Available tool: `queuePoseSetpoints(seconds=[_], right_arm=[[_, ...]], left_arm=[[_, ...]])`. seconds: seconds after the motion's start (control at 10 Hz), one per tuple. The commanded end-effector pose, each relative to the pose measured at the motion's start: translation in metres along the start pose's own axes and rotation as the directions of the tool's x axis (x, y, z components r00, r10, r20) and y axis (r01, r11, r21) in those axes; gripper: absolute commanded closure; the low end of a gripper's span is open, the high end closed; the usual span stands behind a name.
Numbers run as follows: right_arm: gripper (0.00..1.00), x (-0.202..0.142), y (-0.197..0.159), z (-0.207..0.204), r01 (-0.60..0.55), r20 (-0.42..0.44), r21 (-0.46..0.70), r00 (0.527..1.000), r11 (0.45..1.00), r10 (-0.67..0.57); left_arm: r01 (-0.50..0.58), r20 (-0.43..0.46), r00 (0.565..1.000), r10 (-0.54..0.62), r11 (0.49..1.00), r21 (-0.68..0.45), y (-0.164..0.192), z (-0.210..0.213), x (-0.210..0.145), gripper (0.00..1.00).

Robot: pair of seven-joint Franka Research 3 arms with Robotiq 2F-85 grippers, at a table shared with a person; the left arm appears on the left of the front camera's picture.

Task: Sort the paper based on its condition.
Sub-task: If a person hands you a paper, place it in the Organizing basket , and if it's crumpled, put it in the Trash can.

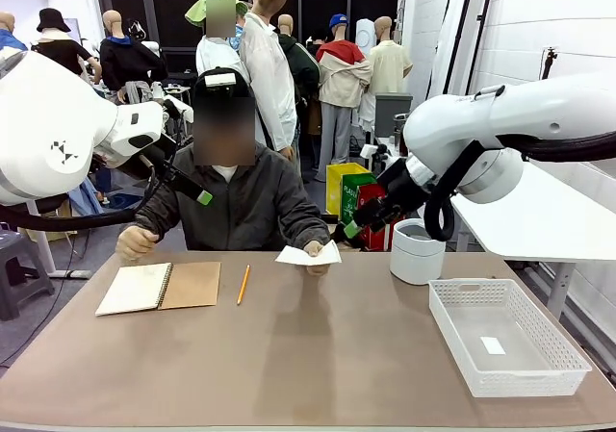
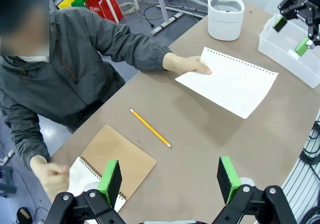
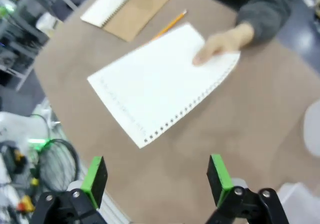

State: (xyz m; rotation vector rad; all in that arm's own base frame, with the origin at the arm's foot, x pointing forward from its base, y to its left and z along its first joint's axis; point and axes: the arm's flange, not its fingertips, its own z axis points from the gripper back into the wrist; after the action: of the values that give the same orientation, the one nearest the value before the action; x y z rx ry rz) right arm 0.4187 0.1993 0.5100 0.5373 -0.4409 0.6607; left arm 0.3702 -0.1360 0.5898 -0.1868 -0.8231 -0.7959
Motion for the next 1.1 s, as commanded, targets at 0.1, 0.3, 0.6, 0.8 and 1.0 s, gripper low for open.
queuePoseSetpoints(seconds=[0.1,0.3,0.6,0.8,1.0], right_arm=[[0.0,-0.001,-0.008,-0.003,0.249,-0.026,0.084,0.968,0.965,-0.248],[0.0,-0.006,-0.013,-0.009,0.272,-0.06,0.092,0.962,0.958,-0.267],[0.0,-0.007,-0.011,-0.008,0.24,-0.05,0.071,0.97,0.968,-0.237],[0.0,-0.008,-0.011,-0.008,0.253,-0.052,0.079,0.967,0.964,-0.249],[0.0,-0.005,-0.035,-0.023,0.545,-0.08,0.18,0.838,0.819,-0.539]], left_arm=[[-0.015,-0.002,1.0,0.015,1.0,0.005,0.0,0.0,-0.001,0.0],[-0.015,-0.002,1.0,0.015,1.0,0.005,0.0,0.0,-0.001,0.0],[-0.015,-0.002,1.0,0.015,1.0,0.005,0.0,0.0,-0.001,0.0],[-0.015,-0.002,1.0,0.015,1.0,0.005,0.0,0.0,-0.001,0.0],[-0.015,-0.002,1.0,0.015,1.0,0.005,0.0,0.0,-0.001,0.0]])
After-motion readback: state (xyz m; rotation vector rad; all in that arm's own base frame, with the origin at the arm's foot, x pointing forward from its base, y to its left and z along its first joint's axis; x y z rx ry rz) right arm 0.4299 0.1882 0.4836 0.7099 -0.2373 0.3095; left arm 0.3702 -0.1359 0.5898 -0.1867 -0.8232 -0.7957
